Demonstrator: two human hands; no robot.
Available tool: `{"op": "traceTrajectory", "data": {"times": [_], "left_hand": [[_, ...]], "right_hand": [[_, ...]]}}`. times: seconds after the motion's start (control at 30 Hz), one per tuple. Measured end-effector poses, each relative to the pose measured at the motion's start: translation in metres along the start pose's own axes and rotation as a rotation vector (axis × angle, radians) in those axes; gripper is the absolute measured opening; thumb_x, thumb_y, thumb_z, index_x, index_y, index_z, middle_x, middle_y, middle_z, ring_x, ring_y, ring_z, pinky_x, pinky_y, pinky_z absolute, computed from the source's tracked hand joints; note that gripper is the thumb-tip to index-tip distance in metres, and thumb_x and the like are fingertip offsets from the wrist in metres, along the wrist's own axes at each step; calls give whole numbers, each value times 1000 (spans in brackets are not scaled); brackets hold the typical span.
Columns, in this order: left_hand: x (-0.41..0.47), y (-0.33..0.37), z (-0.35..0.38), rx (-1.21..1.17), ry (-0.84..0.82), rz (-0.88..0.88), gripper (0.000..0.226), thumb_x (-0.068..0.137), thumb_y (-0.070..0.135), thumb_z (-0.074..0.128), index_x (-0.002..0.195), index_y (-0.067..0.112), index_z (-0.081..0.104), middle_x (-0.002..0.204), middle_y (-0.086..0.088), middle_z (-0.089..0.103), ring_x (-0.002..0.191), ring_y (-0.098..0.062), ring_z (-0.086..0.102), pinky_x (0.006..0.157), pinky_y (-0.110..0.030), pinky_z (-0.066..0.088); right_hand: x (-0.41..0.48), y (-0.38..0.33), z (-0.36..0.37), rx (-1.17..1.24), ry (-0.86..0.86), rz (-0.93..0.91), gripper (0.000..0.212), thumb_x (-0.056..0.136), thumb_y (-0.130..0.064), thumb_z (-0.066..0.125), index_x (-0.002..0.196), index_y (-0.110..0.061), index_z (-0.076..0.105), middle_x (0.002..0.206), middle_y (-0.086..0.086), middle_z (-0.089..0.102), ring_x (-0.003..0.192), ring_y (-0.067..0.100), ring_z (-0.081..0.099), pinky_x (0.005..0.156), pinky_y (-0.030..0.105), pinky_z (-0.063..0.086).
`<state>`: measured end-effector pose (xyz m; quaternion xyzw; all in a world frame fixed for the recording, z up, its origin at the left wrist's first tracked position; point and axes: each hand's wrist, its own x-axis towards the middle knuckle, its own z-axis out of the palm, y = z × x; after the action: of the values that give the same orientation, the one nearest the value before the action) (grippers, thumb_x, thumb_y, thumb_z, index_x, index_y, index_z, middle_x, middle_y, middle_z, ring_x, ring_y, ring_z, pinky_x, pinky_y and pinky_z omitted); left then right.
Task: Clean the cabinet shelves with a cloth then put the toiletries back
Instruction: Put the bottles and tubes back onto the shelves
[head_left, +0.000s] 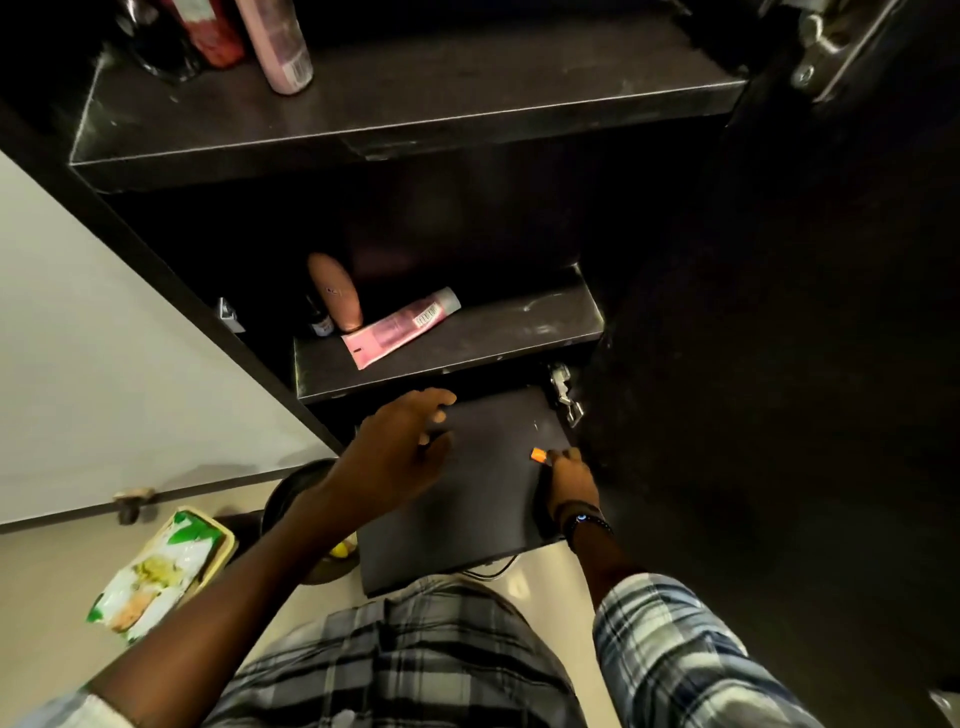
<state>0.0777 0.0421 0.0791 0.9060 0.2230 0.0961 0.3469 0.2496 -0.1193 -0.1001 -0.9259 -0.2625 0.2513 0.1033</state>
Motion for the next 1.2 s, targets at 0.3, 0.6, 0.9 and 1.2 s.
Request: {"op": "traceTrajectory", "data": {"times": [0.3, 0.6, 0.9, 1.2], "left_hand": [[0, -2, -23, -28, 47, 25, 42, 84, 25, 64, 124, 18, 54, 102, 7, 59, 77, -8, 59, 70, -22, 50], [-11, 39, -81, -213, 224, 27, 50, 84, 14, 67, 126, 32, 49, 90, 8, 63, 72, -15, 64, 69, -35, 56], [-23, 105, -173, -174, 561, 363, 26, 88, 19, 64, 113, 23, 64, 91, 12, 65, 72, -13, 67, 60, -25, 56], [10, 112, -208, -10, 566, 310, 30, 87, 22, 62, 116, 24, 64, 113, 19, 56, 79, -2, 59, 71, -8, 47]], "right_hand": [[-3, -30, -9, 250, 84, -59, 19, 87, -19, 60, 102, -9, 66, 105, 14, 67, 102, 32, 62, 78, 30, 44], [-79, -139, -126, 873, 411, -552, 18, 78, -15, 75, 94, -21, 69, 88, -8, 68, 71, 9, 62, 69, 25, 55], [-151, -216, -238, 1011, 590, -861, 25, 77, -11, 77, 102, -14, 72, 91, -2, 72, 79, 17, 70, 74, 31, 57], [-147, -263, -317, 902, 709, -772, 15, 81, -18, 73, 94, -26, 70, 83, -10, 73, 80, 6, 70, 74, 16, 55]]}}
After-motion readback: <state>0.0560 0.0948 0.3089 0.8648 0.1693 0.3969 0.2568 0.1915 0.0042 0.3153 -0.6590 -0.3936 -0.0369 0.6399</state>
